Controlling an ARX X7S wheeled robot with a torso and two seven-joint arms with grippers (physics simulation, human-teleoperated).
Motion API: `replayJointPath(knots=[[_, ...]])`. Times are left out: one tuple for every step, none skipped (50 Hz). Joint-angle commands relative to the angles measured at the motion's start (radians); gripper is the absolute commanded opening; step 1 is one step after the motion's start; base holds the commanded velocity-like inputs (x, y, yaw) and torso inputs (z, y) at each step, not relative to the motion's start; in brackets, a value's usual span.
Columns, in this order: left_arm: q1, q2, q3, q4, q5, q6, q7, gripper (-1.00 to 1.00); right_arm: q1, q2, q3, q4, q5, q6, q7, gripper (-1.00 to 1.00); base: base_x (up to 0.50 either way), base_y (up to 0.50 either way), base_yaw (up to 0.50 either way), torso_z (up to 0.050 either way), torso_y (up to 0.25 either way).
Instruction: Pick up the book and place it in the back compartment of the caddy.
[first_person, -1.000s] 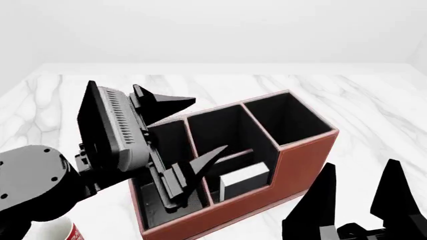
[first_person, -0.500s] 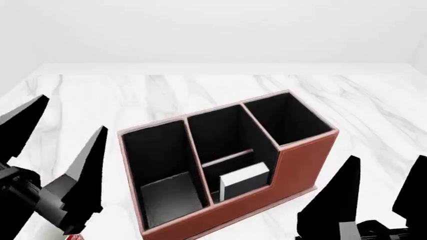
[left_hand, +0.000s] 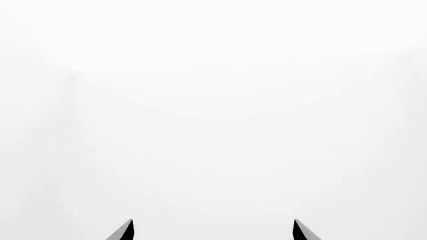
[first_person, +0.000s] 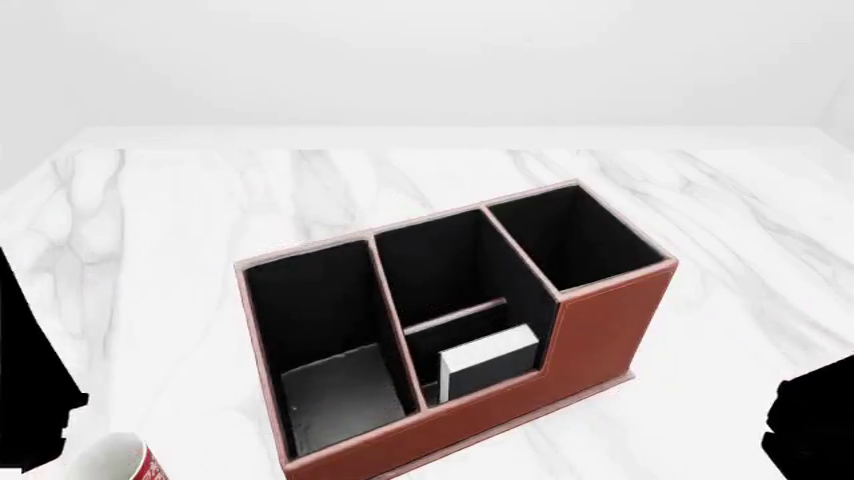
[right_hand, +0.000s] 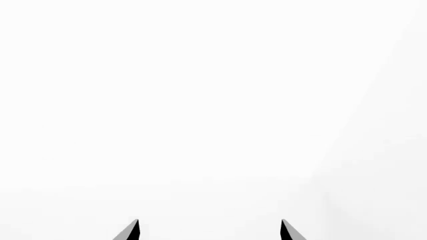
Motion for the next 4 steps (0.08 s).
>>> replayJointPath(knots=[[-0.007,0.000,-0.034,0.018,0.088,-0.046,-0.146,1.00,-0.010,-0.012,0.073,0.005,-0.013,-0.034,-0.004,1.00,0.00,0.00,0.00,0.000,0.000],[-0.009,0.000,-0.036,0.020,0.081,-0.049,-0.143,1.00,-0.008,-0.012,0.073,0.007,-0.013,-0.034,-0.004,1.00,0.00,0.00,0.00,0.000,0.000],[-0.010,0.000,-0.037,0.021,0.077,-0.050,-0.139,1.00,-0.005,-0.012,0.073,0.004,-0.015,-0.027,-0.004,1.00,0.00,0.00,0.00,0.000,0.000],[-0.009,0.002,-0.037,0.019,0.077,-0.047,-0.137,1.00,0.003,-0.012,0.071,-0.003,-0.015,-0.009,-0.002,1.00,0.00,0.00,0.00,0.000,0.000]])
